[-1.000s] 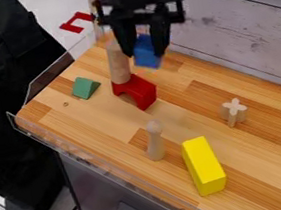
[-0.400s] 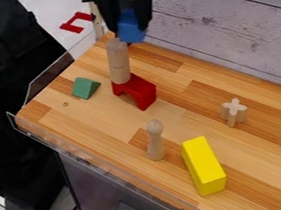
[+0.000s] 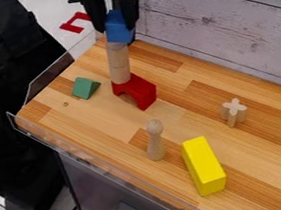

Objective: Put the blue cube on top of the cylinder

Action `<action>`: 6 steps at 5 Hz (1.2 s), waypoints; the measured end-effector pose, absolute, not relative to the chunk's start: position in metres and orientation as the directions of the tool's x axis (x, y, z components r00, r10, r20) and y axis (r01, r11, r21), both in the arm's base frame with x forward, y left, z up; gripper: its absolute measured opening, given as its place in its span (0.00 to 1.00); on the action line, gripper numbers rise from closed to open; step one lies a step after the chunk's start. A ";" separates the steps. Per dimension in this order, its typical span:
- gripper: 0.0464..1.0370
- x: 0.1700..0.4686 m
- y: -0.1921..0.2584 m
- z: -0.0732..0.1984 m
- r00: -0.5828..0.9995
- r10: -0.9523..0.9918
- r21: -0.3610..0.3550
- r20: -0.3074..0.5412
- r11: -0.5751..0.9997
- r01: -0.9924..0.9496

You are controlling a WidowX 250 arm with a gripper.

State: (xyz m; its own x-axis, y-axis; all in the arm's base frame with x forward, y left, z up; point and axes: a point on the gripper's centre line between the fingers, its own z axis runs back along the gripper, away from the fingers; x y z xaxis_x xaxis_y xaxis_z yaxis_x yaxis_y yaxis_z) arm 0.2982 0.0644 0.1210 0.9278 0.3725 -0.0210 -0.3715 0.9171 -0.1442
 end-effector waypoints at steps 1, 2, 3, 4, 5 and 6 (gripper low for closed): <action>0.50 0.297 0.068 0.119 0.924 0.382 -0.144 -0.029 0.913 -0.382; 0.50 0.298 0.069 0.111 0.922 0.384 -0.142 -0.056 0.911 -0.388; 0.50 0.301 0.070 0.112 0.922 0.383 -0.143 -0.053 0.911 -0.387; 0.55 0.302 0.071 0.107 0.922 0.381 -0.139 -0.074 0.911 -0.388; 0.85 0.305 0.072 0.107 0.914 0.401 -0.138 -0.060 0.903 -0.406; 0.98 0.303 0.069 0.112 0.906 0.422 -0.154 -0.035 0.893 -0.422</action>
State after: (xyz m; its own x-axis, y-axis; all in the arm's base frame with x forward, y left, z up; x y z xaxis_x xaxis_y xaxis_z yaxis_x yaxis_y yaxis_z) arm 0.3033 0.0689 0.1125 0.9059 0.4221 -0.0350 -0.4222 0.8933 -0.1543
